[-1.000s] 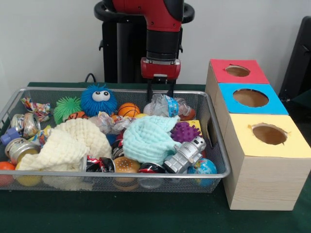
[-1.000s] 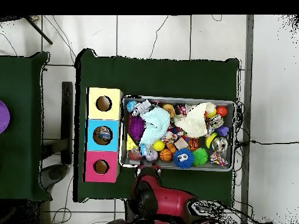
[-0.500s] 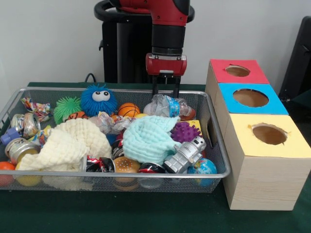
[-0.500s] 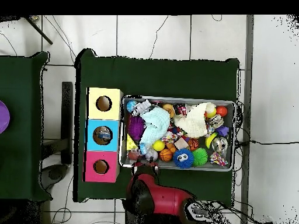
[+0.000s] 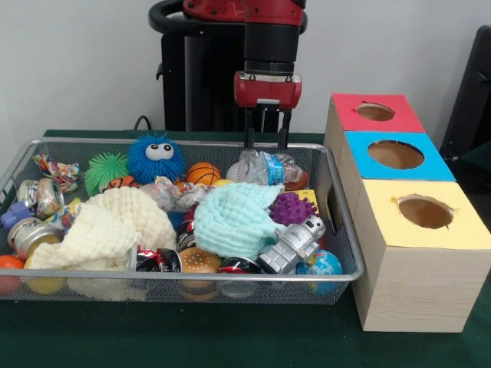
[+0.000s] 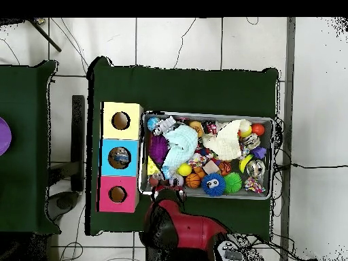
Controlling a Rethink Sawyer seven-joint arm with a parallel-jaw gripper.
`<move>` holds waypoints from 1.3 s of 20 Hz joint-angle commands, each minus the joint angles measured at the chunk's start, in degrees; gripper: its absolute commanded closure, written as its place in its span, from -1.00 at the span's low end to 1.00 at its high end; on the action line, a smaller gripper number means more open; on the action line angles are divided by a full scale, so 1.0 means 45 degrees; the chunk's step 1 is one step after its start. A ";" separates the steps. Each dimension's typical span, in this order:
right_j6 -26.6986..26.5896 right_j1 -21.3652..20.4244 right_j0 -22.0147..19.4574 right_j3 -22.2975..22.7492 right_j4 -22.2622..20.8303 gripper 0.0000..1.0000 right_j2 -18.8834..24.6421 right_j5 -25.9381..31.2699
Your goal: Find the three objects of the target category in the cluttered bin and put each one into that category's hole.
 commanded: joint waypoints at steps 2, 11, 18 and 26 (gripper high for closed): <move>0.3068 -0.0458 -0.0028 -0.0306 0.0843 -1.00 0.1067 0.0624; 0.3997 0.0168 -0.0587 -0.0015 0.0800 -1.00 0.1790 -0.0570; 0.4757 0.1087 -0.1164 0.0020 0.0829 -1.00 0.2259 -0.1520; 0.5752 0.1621 -0.1005 0.0077 0.1238 -1.00 0.1777 -0.2179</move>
